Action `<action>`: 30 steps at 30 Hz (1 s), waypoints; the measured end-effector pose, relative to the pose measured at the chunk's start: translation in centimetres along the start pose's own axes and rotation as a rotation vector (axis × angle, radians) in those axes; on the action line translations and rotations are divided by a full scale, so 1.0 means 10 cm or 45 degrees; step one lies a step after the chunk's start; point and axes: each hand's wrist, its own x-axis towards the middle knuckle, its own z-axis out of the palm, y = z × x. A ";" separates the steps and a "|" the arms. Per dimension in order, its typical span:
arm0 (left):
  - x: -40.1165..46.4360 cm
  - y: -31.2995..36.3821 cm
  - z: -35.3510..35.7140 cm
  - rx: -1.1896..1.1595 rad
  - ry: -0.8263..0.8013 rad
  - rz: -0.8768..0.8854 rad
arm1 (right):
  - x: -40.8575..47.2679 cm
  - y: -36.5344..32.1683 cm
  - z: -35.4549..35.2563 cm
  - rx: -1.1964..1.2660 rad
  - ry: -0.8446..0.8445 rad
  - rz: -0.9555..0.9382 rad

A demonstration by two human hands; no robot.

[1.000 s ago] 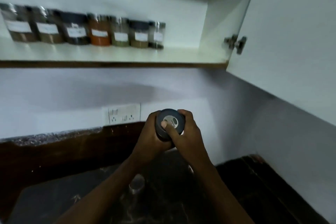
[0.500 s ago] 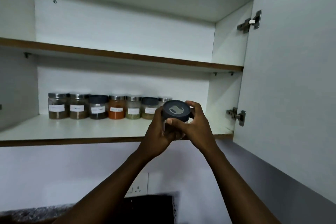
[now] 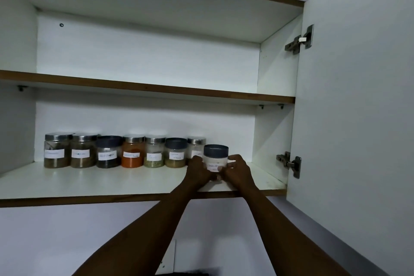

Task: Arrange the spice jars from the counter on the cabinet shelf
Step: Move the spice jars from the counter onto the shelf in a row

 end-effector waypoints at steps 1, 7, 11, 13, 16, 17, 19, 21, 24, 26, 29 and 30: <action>0.05 -0.01 0.07 0.008 0.024 -0.007 | 0.06 0.05 -0.01 -0.038 0.010 0.020; 0.30 -0.03 0.32 0.125 0.129 -0.033 | 0.41 0.16 0.01 -0.202 -0.001 0.038; 0.44 -0.07 0.34 0.045 0.102 -0.082 | 0.61 0.28 0.06 -0.217 0.052 0.032; 0.49 -0.10 0.33 0.009 0.083 -0.109 | 0.68 0.32 0.09 -0.166 0.093 0.039; 0.54 -0.11 0.33 -0.046 0.077 -0.118 | 0.80 0.35 0.13 -0.161 0.098 0.048; 0.55 -0.10 0.33 -0.040 0.077 -0.120 | 0.83 0.36 0.14 -0.165 0.085 0.045; 0.57 -0.10 0.33 -0.008 0.067 -0.116 | 0.86 0.37 0.18 -0.205 0.061 0.027; 0.58 -0.10 0.33 0.037 0.065 -0.115 | 0.89 0.38 0.22 -0.245 0.064 0.017; 0.58 -0.09 0.35 0.074 0.074 -0.099 | 0.91 0.38 0.25 -0.262 0.103 0.073; 0.58 -0.08 0.37 0.098 0.060 -0.114 | 0.90 0.38 0.28 -0.287 0.144 0.080; 0.56 -0.05 0.38 0.095 0.029 -0.148 | 0.88 0.39 0.29 -0.241 0.231 0.015; 0.56 -0.04 0.39 0.102 0.025 -0.149 | 0.88 0.39 0.28 -0.207 0.255 0.007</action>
